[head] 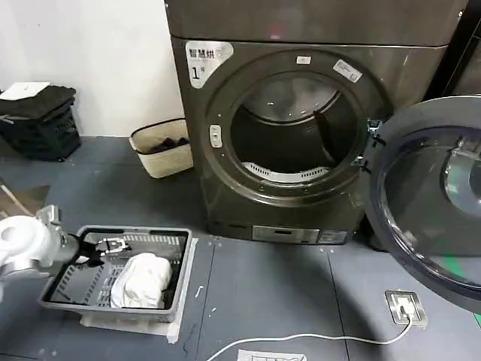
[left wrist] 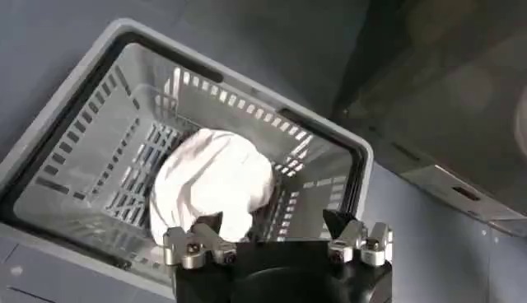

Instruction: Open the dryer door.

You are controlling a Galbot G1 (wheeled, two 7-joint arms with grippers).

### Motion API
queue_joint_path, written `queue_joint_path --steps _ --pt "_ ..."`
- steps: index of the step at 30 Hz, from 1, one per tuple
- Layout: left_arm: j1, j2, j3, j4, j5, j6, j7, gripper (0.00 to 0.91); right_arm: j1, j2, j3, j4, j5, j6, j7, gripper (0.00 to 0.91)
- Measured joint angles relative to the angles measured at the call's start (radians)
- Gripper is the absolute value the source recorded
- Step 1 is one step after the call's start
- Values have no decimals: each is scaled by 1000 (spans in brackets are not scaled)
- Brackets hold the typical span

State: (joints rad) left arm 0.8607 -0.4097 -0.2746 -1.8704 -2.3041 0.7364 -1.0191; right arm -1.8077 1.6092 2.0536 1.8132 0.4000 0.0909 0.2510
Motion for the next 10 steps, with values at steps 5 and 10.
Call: queue_joint_path --steps 5,10 --pt "-1 0 2 5 2 0 0 907 0 0 0 -3 -1 2 -3 907" --pt "-8 0 4 11 1 0 0 907 0 0 -5 -5 -5 6 -4 907"
